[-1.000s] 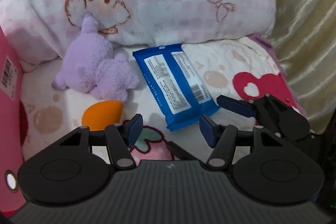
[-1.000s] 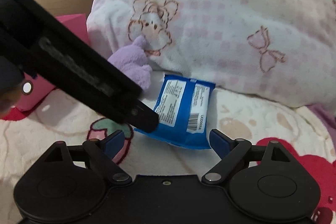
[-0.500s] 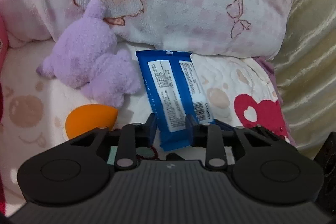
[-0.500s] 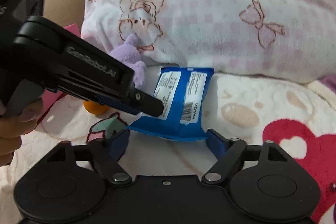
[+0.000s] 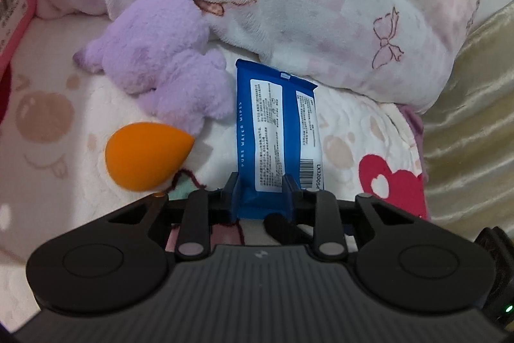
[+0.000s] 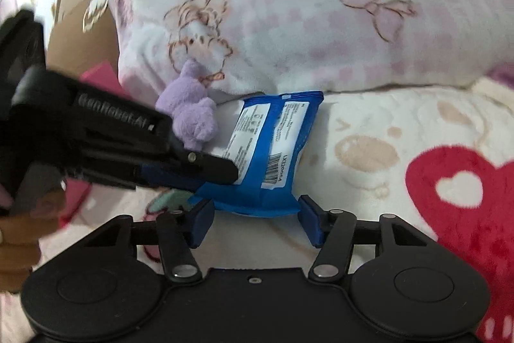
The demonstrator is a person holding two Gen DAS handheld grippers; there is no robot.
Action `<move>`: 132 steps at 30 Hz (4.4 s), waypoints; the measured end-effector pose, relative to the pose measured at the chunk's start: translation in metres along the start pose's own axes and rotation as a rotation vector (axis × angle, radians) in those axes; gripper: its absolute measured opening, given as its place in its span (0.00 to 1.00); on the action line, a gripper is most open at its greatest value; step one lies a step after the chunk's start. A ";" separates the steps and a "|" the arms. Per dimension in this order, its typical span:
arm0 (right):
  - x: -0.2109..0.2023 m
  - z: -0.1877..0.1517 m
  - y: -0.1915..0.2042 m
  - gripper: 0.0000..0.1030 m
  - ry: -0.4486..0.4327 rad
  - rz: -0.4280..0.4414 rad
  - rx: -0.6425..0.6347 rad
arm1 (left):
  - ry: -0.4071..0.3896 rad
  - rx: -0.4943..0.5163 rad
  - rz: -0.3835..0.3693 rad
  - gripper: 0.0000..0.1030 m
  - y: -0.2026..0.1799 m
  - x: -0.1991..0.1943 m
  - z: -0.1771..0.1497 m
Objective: Organize objects
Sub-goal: 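Lift the blue wet-wipe pack with the left gripper off the bed, then carry the blue pack with the left gripper over the pink box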
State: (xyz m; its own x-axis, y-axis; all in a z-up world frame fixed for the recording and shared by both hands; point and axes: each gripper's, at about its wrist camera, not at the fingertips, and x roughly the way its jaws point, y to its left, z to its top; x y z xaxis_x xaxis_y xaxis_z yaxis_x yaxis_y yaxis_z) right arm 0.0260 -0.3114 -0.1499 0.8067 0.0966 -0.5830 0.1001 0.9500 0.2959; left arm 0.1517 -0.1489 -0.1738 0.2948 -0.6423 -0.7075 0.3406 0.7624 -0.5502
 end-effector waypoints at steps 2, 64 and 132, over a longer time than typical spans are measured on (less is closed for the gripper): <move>-0.003 0.000 0.001 0.55 0.015 0.005 0.008 | 0.011 0.031 0.017 0.25 -0.005 -0.005 -0.004; 0.000 -0.026 0.062 0.57 0.229 -0.195 -0.197 | 0.089 -0.012 -0.048 0.24 0.003 -0.010 -0.047; -0.099 -0.027 0.222 0.68 0.329 0.088 -0.044 | 0.113 0.155 0.126 0.25 -0.003 -0.221 -0.101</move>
State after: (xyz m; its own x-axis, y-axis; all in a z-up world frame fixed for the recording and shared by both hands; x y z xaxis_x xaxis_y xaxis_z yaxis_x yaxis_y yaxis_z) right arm -0.0469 -0.1022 -0.0470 0.5791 0.2626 -0.7718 0.0073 0.9450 0.3270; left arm -0.0043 -0.0017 -0.0604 0.2446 -0.5227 -0.8167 0.4432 0.8094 -0.3853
